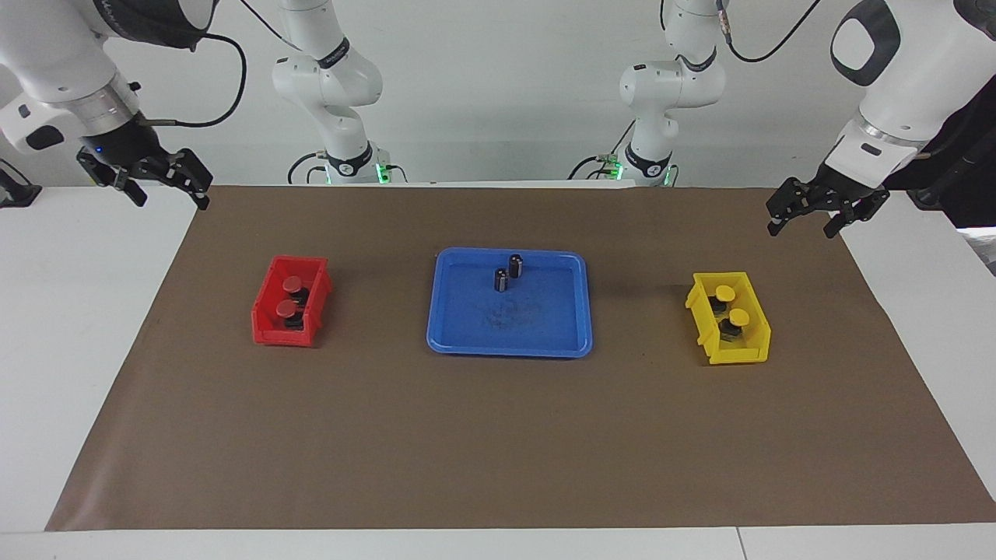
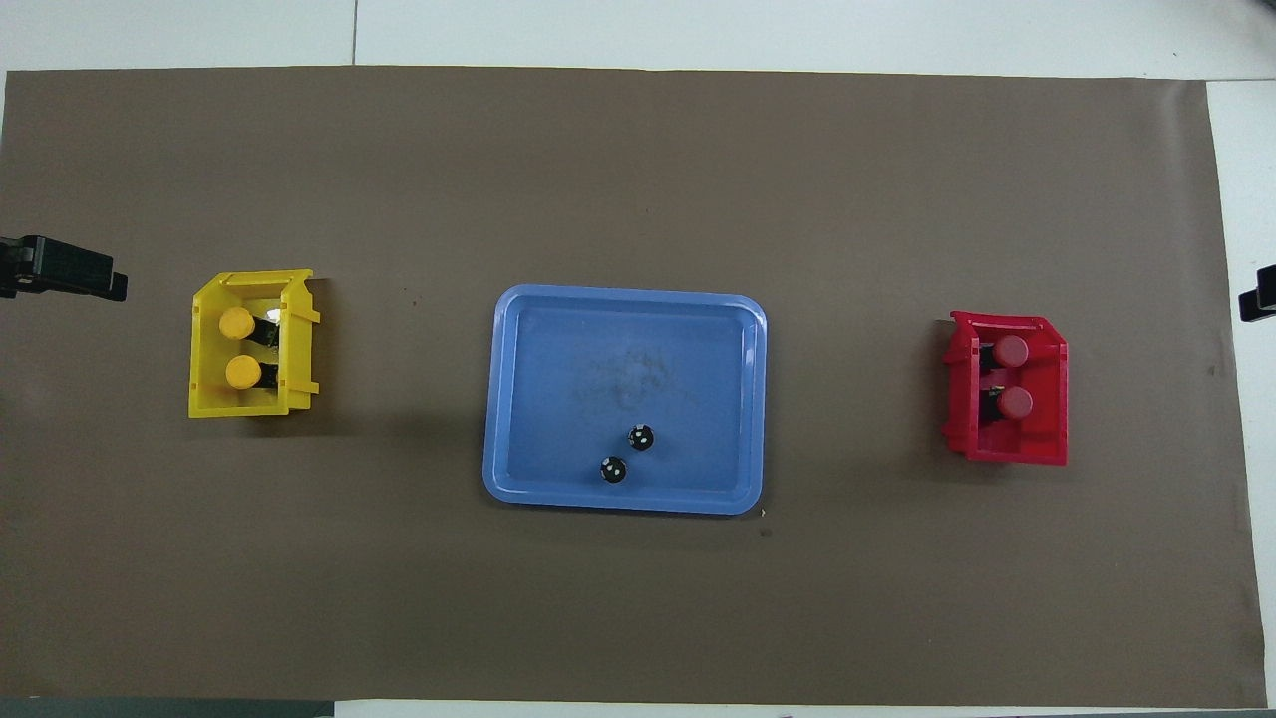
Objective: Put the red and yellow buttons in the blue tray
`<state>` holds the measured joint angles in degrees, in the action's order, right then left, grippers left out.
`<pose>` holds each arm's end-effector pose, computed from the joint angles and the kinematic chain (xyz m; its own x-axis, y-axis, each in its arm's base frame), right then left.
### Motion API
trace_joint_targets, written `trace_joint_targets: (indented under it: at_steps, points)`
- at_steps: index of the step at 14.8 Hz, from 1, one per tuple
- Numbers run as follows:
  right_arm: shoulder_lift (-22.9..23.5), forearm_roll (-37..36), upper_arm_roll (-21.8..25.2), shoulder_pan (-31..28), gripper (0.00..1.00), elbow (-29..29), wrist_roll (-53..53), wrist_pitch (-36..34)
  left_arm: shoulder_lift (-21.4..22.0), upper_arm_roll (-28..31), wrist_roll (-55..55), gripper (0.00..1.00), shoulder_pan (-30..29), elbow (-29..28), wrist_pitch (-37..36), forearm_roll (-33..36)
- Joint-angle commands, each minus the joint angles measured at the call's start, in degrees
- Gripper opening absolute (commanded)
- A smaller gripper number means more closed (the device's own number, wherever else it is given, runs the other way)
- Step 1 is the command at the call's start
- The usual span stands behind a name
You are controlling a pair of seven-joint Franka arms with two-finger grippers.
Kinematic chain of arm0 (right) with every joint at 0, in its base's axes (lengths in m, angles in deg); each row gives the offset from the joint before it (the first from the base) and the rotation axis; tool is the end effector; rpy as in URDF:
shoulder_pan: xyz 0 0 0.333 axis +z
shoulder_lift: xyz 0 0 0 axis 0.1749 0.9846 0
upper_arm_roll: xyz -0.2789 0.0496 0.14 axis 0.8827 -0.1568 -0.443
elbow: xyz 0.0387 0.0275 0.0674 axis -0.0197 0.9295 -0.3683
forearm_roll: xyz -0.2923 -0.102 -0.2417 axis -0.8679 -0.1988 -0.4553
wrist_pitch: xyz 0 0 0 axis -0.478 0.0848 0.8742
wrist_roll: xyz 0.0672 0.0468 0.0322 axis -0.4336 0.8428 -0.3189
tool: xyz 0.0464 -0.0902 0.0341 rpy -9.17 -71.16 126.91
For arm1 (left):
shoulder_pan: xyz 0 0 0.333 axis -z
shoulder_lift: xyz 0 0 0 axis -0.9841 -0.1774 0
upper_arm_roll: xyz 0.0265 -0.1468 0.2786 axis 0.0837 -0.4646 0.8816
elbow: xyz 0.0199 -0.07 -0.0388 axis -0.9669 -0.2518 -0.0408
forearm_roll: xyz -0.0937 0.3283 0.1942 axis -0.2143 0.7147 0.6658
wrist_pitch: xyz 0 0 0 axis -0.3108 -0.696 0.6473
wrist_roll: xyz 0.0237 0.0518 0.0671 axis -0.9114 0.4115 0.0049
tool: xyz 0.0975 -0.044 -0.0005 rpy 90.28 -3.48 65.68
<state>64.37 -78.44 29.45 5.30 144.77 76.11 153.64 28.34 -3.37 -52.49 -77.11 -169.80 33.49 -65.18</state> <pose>0.5392 -0.0984 0.6344 0.9952 -0.0773 -0.0606 -0.0756 -0.9967 0.0293 0.5587 -0.0138 0.6034 0.9919 -0.1262 0.0146 -0.1266 -0.9915 0.0315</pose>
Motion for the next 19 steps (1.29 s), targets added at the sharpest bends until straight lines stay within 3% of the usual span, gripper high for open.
trace_joint_targets:
  at_steps: [1, 12, 14, 19]
  points:
    - [-0.5, 0.1, 0.0, 0.3, 1.0, 0.4, -0.4, -0.5, 1.1, -0.2, -0.6, 1.0, -0.4, -1.1, -0.5, 0.3]
    - [-0.5, 1.3, -0.4, 0.6, 1.0, 0.2, -0.5, -0.1, 1.1, -0.7, -0.6, 1.0, 0.7, -0.7, -0.5, 0.4]
    - [-0.5, 3.2, -1.3, 0.6, 1.0, 1.2, -0.7, 4.1, 1.1, -1.0, -0.6, 1.0, 0.7, -0.5, -0.8, 0.4]
    - [-0.9, 3.4, -1.6, 2.3, 0.99, 13.4, -1.3, 18.3, 1.8, -1.2, -0.6, 1.0, 2.1, 0.0, -1.3, 0.5]
